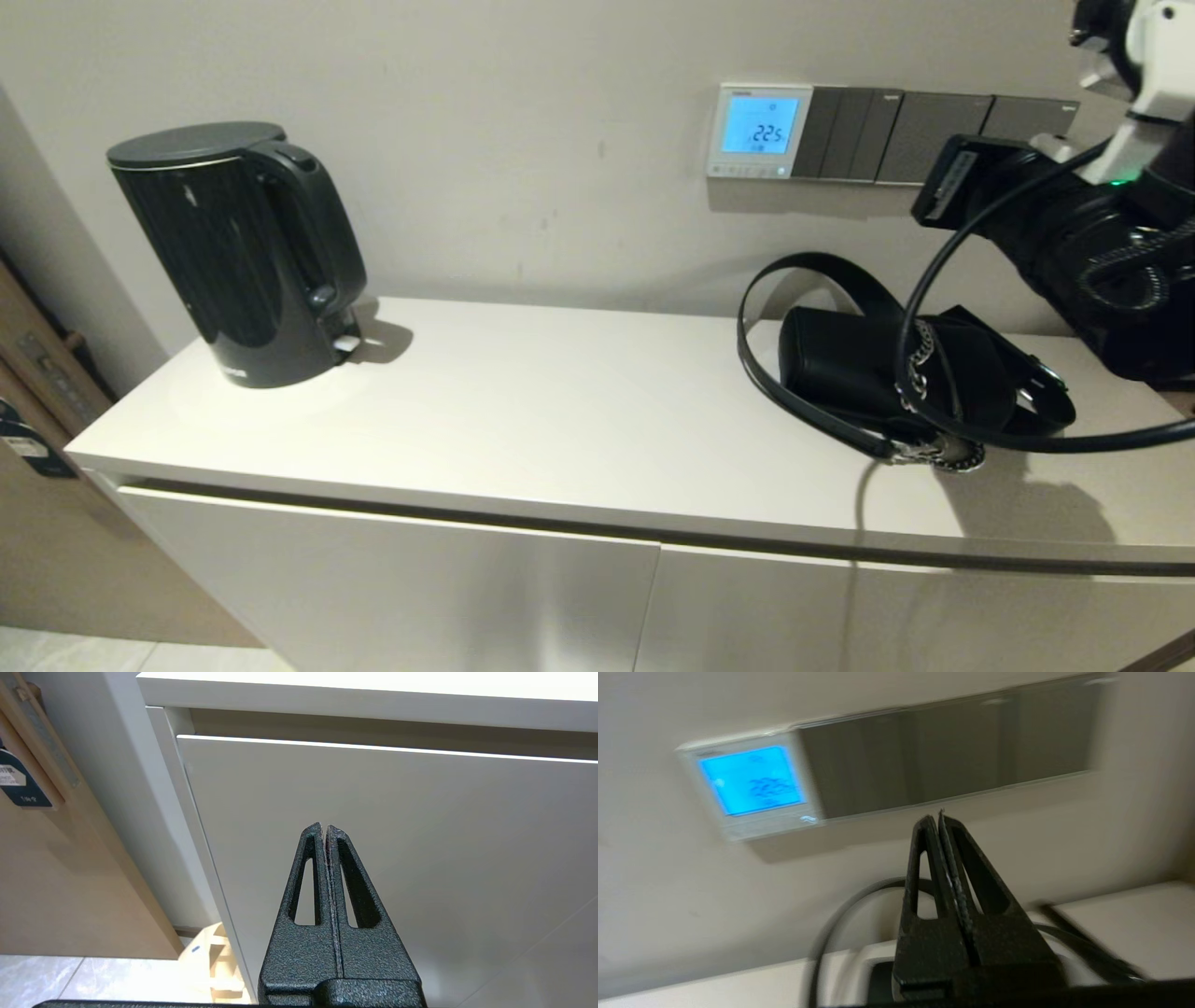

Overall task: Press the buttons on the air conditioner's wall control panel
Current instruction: Turn off the central air conditioner

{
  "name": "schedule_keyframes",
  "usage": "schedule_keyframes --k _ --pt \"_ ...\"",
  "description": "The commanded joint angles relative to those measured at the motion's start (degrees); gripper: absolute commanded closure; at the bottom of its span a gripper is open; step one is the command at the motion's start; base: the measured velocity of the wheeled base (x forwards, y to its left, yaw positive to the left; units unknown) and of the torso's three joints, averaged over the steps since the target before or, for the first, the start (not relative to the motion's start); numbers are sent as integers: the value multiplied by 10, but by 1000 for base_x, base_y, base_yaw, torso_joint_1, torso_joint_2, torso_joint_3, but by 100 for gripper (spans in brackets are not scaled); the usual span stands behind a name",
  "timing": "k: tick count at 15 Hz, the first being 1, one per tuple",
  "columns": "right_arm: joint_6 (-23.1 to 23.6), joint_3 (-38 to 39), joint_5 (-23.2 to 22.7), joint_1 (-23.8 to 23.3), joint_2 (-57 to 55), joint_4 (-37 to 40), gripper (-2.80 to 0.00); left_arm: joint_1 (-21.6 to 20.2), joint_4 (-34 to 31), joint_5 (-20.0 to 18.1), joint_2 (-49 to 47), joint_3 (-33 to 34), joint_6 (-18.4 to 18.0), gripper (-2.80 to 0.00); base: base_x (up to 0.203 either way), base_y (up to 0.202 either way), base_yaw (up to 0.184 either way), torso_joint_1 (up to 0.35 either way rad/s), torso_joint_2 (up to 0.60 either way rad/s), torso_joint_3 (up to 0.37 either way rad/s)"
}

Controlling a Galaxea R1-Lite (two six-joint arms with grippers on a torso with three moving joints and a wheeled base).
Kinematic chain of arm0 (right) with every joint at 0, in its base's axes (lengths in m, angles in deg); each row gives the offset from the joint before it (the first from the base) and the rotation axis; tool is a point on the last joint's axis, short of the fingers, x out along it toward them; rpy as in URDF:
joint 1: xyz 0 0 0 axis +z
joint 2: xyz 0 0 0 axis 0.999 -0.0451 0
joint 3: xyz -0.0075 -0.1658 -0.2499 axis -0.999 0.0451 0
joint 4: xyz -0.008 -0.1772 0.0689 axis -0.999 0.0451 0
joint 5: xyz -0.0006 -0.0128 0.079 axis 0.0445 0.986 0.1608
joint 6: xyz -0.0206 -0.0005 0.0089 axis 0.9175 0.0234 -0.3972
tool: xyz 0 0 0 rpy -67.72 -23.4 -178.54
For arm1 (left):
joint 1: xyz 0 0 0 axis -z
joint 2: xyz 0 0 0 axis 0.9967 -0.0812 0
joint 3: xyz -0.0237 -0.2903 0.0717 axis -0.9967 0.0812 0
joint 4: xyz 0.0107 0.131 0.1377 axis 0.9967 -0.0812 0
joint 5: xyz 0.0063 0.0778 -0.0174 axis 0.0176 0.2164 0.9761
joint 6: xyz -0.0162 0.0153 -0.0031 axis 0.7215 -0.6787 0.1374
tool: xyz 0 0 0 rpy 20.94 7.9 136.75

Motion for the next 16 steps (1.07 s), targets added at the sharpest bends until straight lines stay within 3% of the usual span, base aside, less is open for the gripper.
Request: schedule_keyframes --k 1,6,12,16 --pt "5 45 17 -3 117 38 0 -1 0 0 -1 0 0 0 0 0 0 0 0 0" --pt "9 89 80 -13 293 227 0 -1 0 1 -1 0 0 0 0 0 0 0 0 0" --pt "11 113 92 -149 424 318 0 0 0 0 -1 0 0 0 0 0 0 0 0 0" --pt "35 153 91 -199 530 374 0 -1 0 0 -1 0 0 0 0 0 0 0 0 0"
